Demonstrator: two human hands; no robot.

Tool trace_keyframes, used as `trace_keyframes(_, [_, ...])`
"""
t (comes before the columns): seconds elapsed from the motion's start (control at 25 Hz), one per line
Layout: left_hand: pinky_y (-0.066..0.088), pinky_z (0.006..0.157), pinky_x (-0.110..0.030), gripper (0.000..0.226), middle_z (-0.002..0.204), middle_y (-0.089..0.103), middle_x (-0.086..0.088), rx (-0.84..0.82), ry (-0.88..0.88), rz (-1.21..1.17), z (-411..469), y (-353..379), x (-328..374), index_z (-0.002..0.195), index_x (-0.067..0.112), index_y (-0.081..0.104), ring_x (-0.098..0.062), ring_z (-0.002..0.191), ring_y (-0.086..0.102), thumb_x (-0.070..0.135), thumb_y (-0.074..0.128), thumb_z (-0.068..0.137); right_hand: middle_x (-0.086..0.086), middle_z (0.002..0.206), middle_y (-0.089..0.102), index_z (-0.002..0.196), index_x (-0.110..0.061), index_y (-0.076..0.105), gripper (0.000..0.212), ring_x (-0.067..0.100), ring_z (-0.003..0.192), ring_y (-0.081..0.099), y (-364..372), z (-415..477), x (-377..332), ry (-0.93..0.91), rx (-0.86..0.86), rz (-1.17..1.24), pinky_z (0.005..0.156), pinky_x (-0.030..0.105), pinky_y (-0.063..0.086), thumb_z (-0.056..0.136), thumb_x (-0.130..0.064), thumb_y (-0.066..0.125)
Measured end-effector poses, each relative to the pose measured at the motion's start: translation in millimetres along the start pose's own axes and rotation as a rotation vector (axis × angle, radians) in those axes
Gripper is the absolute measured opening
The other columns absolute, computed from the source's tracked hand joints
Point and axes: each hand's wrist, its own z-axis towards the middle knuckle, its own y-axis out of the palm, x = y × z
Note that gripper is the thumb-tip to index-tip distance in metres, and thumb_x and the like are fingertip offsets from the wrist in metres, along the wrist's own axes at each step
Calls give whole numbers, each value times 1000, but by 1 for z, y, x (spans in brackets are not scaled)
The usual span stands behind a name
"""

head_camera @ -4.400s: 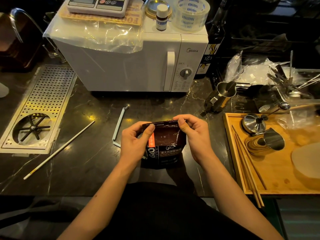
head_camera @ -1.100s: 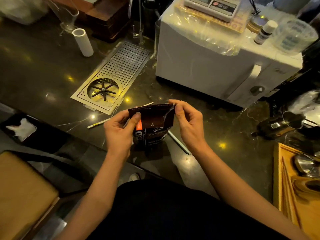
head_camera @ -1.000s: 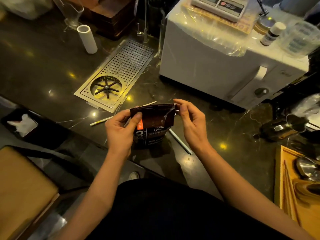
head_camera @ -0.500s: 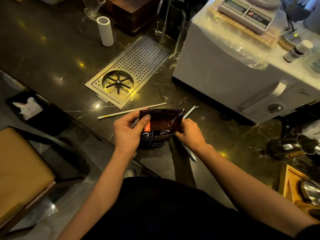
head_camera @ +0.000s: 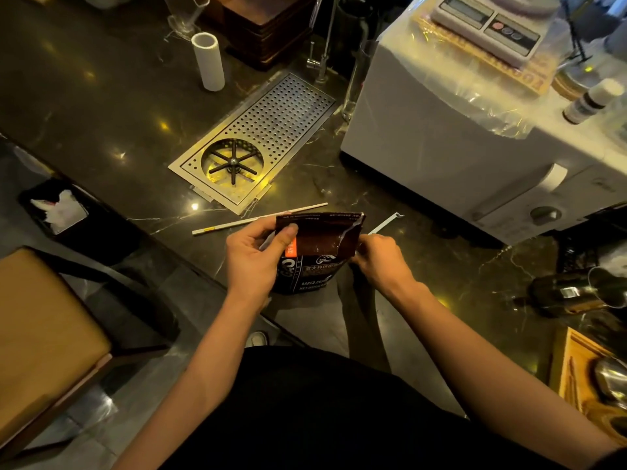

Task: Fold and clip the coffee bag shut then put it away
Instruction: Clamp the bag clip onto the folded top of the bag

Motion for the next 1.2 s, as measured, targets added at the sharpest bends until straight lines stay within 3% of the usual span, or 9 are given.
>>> trace_keyframes(0.2, [56, 85, -34, 25, 83, 76, 9, -56, -1, -5, -4, 16, -8, 89, 23, 74, -11, 87, 69, -1, 69, 83, 0, 101, 69, 119, -14, 67, 30, 13, 94, 64, -35, -25, 4, 105, 283, 308, 86, 28, 53, 89, -18, 69])
trace_keyframes(0.32, [56, 85, -34, 23, 83, 74, 9, -103, -13, 7, -4, 31, -11, 88, 22, 73, -9, 85, 68, -1, 69, 83, -6, 102, 65, 121, -16, 65, 32, 6, 93, 61, -52, -50, 15, 162, 427, 467, 79, 8, 45, 90, -14, 68])
trace_keyframes(0.4, [56, 80, -28, 22, 78, 74, 11, -145, -19, -7, -4, 45, -12, 86, 21, 73, -5, 80, 67, -1, 69, 83, -6, 104, 67, 121, -18, 66, 31, 4, 93, 62, -60, -68, 26, 194, 502, 538, 76, 4, 44, 90, -13, 66])
trace_keyframes(0.56, [55, 76, -26, 20, 78, 75, 11, -248, -43, -5, 0, 78, -20, 85, 20, 73, -6, 79, 69, 0, 68, 84, -6, 101, 68, 117, -22, 66, 30, 6, 93, 65, -75, -102, 54, 252, 624, 663, 79, 6, 47, 91, -9, 65])
trace_keyframes(0.64, [56, 78, -32, 18, 82, 76, 7, -286, -45, -7, 0, 96, -23, 90, 19, 75, -13, 83, 70, 3, 69, 84, -8, 101, 68, 116, -28, 65, 32, 6, 96, 65, -84, -119, 68, 281, 681, 716, 83, 13, 50, 91, -8, 64])
trace_keyframes(0.72, [55, 76, -28, 16, 81, 75, 8, -323, -30, 2, -1, 114, -23, 93, 14, 74, -11, 81, 70, 2, 68, 85, -6, 103, 68, 116, -29, 64, 32, 8, 99, 67, -91, -135, 81, 326, 730, 814, 84, 21, 55, 92, -7, 62])
trace_keyframes(0.88, [54, 72, -20, 18, 80, 75, 11, -419, -14, 31, -3, 143, -23, 92, 18, 73, -6, 80, 70, 2, 68, 85, 2, 102, 70, 120, -16, 63, 27, 11, 94, 71, -104, -159, 97, 397, 830, 1389, 75, 22, 57, 97, -5, 53])
trace_keyframes(1.0, [53, 71, -19, 18, 80, 75, 12, -459, -22, 60, -4, 156, -25, 92, 19, 73, -5, 80, 70, 2, 68, 84, 2, 101, 71, 125, -11, 61, 30, 11, 93, 71, -104, -161, 99, 440, 778, 1788, 75, 24, 58, 98, -8, 50])
trace_keyframes(1.2, [52, 69, -16, 16, 77, 74, 12, -478, -10, 101, -6, 160, -22, 93, 13, 72, -1, 77, 69, 0, 67, 85, 0, 94, 72, 116, -13, 65, 25, 12, 90, 67, -91, -147, 85, 420, 629, 1976, 77, 26, 56, 98, -8, 48])
